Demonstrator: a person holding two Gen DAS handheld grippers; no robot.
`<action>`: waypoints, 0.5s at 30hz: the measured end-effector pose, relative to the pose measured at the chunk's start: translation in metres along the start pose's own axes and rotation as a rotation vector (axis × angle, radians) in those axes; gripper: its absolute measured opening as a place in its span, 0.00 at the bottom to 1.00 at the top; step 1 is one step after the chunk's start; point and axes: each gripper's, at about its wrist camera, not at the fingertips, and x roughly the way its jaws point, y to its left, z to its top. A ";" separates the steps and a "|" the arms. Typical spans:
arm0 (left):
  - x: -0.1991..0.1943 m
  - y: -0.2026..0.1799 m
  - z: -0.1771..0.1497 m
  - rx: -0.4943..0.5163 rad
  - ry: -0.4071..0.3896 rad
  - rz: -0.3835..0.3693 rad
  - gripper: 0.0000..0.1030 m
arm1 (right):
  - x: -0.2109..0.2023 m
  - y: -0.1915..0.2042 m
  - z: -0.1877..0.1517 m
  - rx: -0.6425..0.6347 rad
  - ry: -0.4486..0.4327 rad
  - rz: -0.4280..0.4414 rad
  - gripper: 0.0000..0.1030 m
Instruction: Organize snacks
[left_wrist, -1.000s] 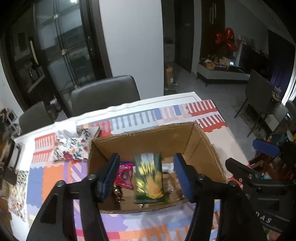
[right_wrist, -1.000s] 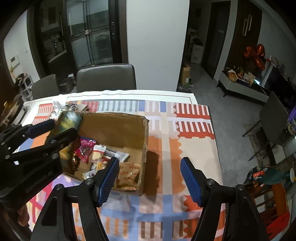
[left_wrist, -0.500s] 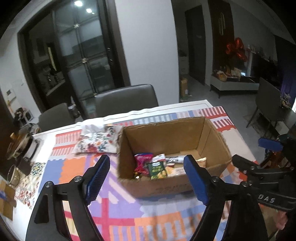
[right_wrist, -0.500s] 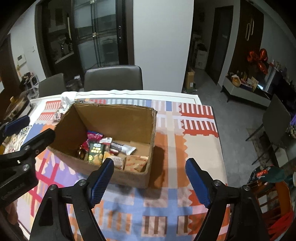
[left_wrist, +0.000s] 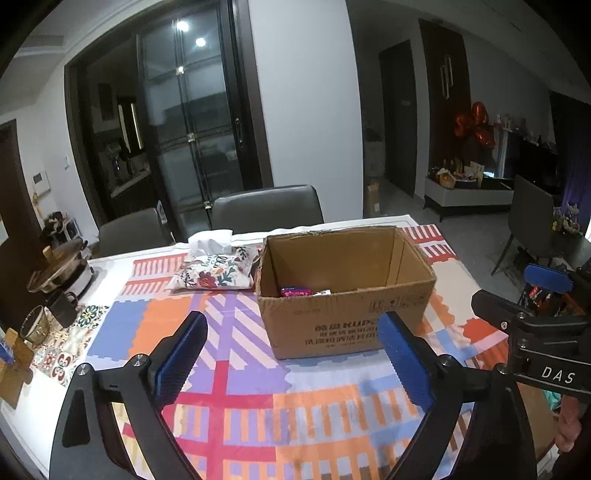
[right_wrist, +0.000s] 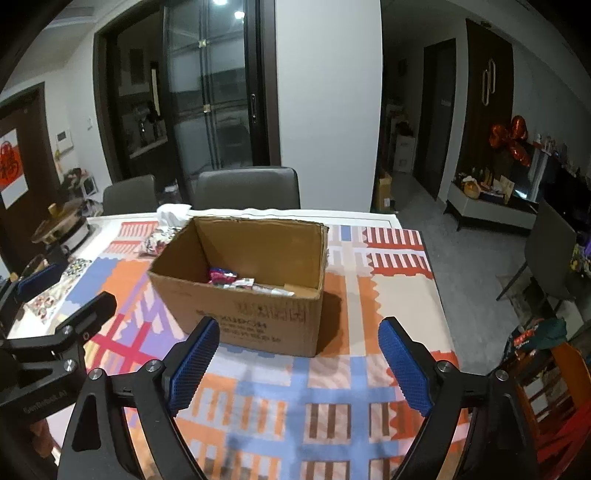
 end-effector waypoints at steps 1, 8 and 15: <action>-0.004 -0.001 -0.002 -0.001 -0.005 0.003 0.95 | -0.005 0.001 -0.003 0.000 -0.003 0.003 0.86; -0.039 0.003 -0.014 -0.038 -0.050 -0.009 1.00 | -0.033 0.002 -0.022 -0.006 -0.038 0.026 0.86; -0.060 -0.001 -0.027 -0.032 -0.086 0.009 1.00 | -0.055 0.002 -0.034 -0.016 -0.076 0.016 0.86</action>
